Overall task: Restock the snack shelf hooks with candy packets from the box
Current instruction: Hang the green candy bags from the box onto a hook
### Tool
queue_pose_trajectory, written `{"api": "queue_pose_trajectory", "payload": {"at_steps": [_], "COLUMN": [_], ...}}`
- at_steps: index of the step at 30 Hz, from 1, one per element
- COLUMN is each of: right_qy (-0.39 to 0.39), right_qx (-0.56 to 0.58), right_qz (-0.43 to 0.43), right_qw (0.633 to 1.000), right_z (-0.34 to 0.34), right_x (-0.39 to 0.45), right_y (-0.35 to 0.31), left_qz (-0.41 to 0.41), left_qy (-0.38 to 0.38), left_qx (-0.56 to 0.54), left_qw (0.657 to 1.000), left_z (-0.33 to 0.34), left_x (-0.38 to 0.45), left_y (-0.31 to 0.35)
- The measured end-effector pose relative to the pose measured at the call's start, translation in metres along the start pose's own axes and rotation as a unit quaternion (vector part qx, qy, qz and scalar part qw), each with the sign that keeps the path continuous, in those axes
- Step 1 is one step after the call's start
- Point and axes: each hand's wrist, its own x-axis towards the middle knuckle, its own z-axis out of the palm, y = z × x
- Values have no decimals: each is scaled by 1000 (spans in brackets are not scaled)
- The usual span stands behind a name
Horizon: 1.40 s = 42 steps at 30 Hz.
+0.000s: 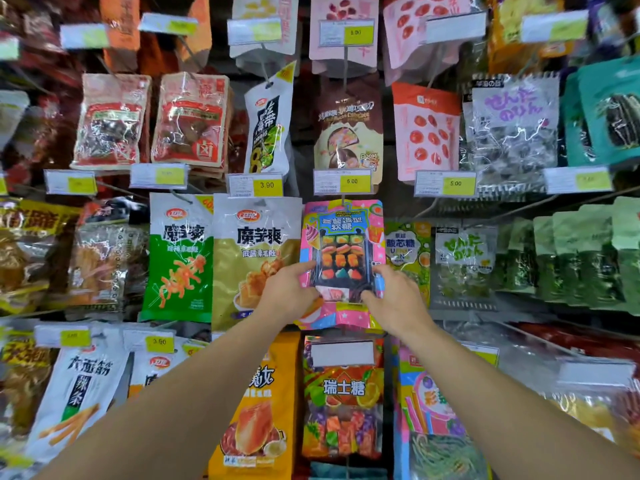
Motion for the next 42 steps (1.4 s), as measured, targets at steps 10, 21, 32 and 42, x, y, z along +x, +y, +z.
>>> {"api": "queue_pose_trajectory", "payload": {"at_steps": [10, 21, 32, 42], "right_qy": [-100, -100, -211, -437], "right_qx": [-35, -100, -100, -107], "right_qz": [47, 47, 83, 216], "right_qw": [993, 989, 969, 867], "right_z": [-3, 13, 122, 239], "right_x": [-11, -67, -249, -465], "right_y": [-2, -38, -87, -50], "left_qz": [-14, 14, -73, -247], "left_qy": [-82, -77, -199, -352], "left_qx": [51, -27, -36, -74], "left_qw": [995, 997, 977, 900], "left_z": [-1, -19, -16, 32], "left_x": [-6, -65, -221, -424], "left_y": [-8, -43, -168, -289]}}
